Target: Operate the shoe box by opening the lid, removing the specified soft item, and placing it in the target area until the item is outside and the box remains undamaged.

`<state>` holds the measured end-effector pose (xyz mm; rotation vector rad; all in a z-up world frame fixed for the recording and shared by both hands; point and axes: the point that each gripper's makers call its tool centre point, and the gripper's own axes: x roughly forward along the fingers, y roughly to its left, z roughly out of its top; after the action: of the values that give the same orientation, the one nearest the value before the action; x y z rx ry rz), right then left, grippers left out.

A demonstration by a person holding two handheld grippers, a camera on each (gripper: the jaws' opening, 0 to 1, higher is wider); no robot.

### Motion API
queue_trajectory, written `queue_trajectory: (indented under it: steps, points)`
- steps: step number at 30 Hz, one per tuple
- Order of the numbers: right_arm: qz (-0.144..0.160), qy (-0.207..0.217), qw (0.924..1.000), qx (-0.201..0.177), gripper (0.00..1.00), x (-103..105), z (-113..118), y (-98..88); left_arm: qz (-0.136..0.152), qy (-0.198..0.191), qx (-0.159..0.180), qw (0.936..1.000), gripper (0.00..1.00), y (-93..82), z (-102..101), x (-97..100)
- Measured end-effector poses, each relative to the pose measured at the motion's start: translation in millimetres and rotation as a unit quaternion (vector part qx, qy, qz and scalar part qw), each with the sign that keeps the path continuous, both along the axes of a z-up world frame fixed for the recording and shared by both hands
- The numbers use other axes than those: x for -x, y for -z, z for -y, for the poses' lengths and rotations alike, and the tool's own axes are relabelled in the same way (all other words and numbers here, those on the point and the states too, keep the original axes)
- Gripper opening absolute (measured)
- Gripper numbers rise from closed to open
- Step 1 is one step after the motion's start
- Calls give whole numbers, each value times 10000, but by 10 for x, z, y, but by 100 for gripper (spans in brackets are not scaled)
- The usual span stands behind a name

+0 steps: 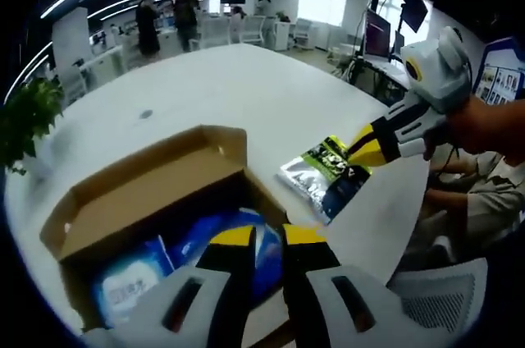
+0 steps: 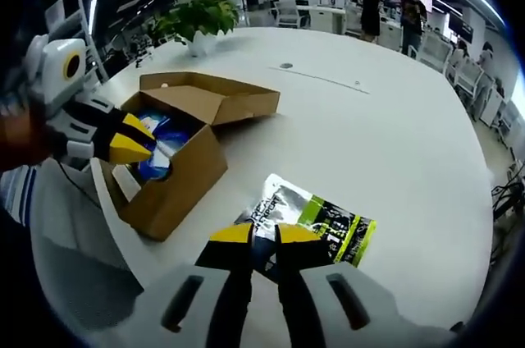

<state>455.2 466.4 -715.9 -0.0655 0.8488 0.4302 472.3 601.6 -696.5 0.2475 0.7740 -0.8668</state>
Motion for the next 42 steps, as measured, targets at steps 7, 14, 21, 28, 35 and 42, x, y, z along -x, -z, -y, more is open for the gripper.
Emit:
queue_trajectory:
  steps: [7, 14, 21, 28, 35, 42]
  points:
    - [31, -78, 10000, 10, 8, -37, -163, -39, 31, -111, -13, 9999, 9, -17, -199, -18]
    - [50, -195, 9998, 17, 8, -97, -401, -67, 44, -261, 12, 9996, 9, -21, -442, -73]
    - [63, -300, 9995, 20, 8, -167, -629, -87, 33, -416, 11, 9991, 8, 0, -699, -126]
    - [77, -381, 9992, 20, 8, -212, -810, -101, 25, -529, 9, 9986, 8, 24, -911, -164]
    - [108, -492, 9987, 29, 8, -266, -1008, -138, 33, -635, 28, 9980, 8, 16, -1089, -185]
    - [131, -617, 9980, 46, 8, -322, -1201, -146, 42, -777, 48, 9970, 8, 17, -1293, -206]
